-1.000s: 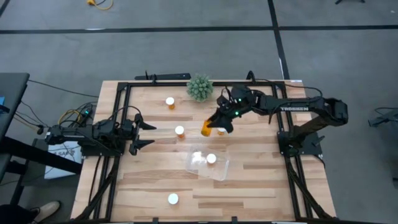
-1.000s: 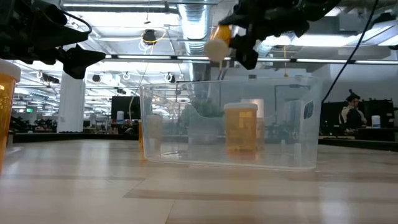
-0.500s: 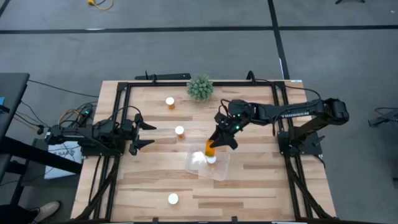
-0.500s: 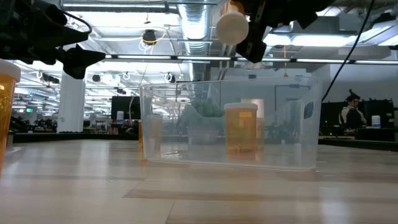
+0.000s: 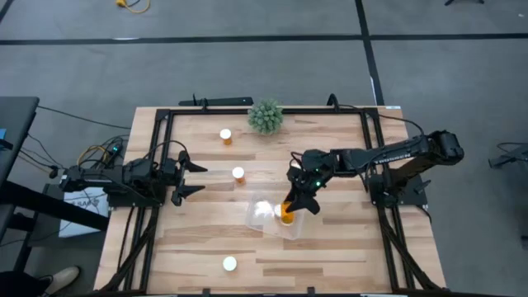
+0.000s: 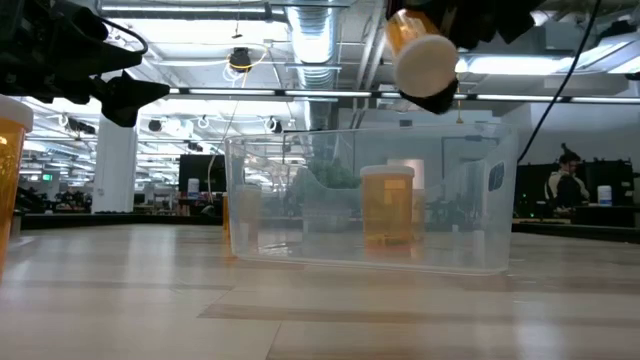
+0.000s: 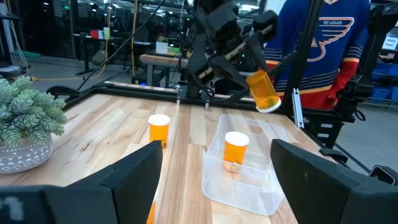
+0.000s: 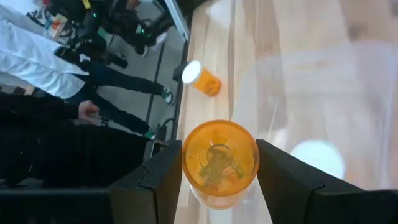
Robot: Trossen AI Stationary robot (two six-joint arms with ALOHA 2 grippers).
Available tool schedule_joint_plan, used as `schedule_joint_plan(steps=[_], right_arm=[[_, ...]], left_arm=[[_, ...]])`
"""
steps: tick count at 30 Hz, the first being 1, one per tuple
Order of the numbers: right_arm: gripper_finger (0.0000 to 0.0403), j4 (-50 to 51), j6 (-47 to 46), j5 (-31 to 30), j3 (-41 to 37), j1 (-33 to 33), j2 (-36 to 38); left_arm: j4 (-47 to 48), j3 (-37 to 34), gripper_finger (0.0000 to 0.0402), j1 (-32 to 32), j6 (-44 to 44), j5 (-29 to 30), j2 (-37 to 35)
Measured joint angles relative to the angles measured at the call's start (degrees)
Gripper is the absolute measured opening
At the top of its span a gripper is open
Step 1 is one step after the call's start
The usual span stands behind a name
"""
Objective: Pick and place pill bottles into a basket
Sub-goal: Put the orange pill bottle into the transparent bin
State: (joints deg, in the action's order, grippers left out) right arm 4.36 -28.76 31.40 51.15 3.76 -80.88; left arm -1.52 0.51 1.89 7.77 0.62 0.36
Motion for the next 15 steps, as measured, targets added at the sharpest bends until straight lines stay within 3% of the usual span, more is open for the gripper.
schedule_joint_plan(steps=[15], right_arm=[[0.0174,-16.23,-15.63,0.15,-9.99,3.77,0.0]], left_arm=[[0.02,0.01,0.029,0.02,0.13,-0.02,0.02]])
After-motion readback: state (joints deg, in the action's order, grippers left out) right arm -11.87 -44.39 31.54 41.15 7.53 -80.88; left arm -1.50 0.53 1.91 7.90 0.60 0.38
